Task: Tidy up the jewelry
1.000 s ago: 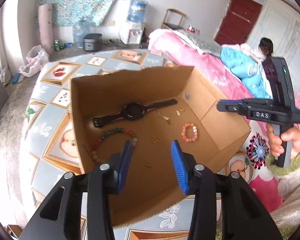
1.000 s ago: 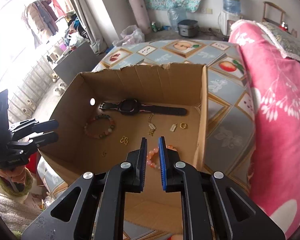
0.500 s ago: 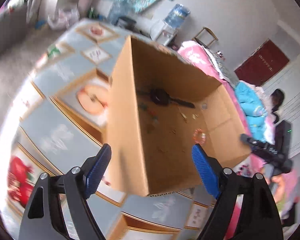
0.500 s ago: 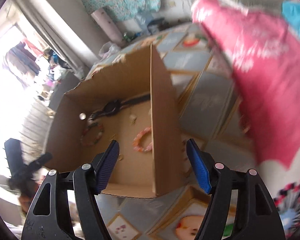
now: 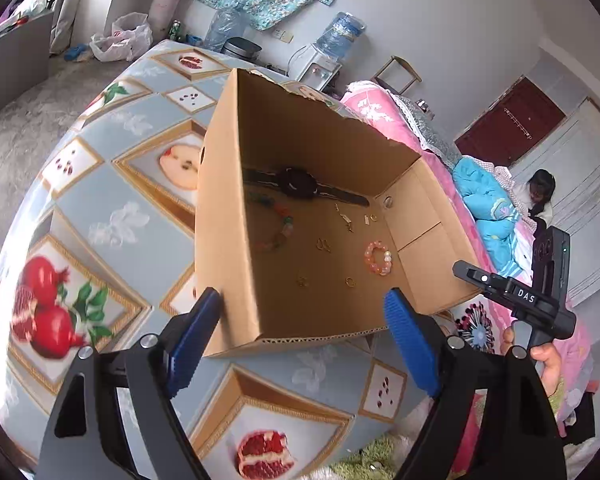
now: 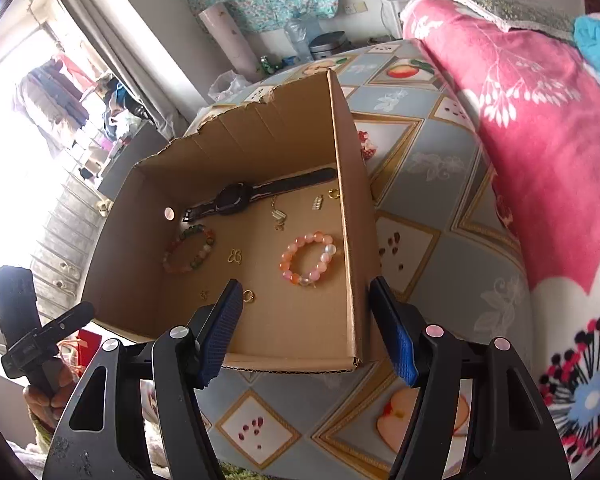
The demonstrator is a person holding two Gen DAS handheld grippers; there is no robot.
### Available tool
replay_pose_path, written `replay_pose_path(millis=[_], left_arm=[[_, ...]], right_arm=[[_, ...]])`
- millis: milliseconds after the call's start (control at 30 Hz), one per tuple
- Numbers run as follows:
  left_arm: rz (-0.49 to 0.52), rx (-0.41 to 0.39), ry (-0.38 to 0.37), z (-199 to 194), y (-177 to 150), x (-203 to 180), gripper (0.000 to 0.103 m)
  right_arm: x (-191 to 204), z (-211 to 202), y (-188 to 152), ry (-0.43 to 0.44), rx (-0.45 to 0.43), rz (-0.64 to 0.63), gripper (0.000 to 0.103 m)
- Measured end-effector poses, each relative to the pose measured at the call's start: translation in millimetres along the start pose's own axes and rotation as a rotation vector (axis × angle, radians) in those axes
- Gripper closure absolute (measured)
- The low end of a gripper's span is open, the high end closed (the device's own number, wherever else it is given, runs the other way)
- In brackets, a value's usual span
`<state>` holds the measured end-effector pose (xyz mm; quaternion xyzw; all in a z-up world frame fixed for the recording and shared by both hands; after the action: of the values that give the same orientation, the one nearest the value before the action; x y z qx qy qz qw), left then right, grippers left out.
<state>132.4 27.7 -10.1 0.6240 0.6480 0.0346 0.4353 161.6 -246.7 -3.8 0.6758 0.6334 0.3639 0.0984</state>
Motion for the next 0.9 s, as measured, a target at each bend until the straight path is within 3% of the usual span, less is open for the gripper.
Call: replay_pose_path(millis=[233,300,367,467,533,667,900], left_arm=[[0.043,-0.019,0.029,-12.9,-19.9,-6.1,0.022],[0.074,-0.062,0.067,-22.5,-18.8,-10.3,0.021],[0.136,-0.143,0.145,-39.2,-15.5,-16.6,0.02],[0.229,-0.247,0.249,-60.9,-16.0,-29.8,0.007],[0.278,-0.291,0.28,-71.1,-20.7,-41.8,0.005],[0.315,-0.306,0.319,-78.8,-34.0,-56.9,0.005],[0.334,-0.322,0.416,-83.5,-51.9,-69.9,0.005]], right_arm=[[-4.9,-11.4,-16.4,0.016,-0.032,0.04,0.04],[-6.0,-17.9,-18.0,0.008,-0.051,0.057,0.038],[-7.3,-29.8,-19.8,-0.041,-0.089,0.051,0.035],[-5.3,-58.8,-27.8,-0.122,-0.168,0.025,0.025],[0.1,-77.1,-37.1,-0.172,-0.215,-0.012,0.021],[17.0,-103.1,-57.1,-0.255,-0.298,-0.104,0.009],[35.0,-111.4,-80.8,-0.395,-0.357,-0.193,0.008]])
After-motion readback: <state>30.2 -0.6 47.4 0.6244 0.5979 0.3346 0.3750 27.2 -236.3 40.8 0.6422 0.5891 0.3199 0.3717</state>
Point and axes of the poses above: each gripper's, at about its wrist camera, not at the fingertips, and z roughly the way its jaws point, x to its left, y to its top, the point moved 7 cm from there along z, roughly the way its jaws point, and after that the axes turned 8 degrees about -x, right-handed, at the moved point
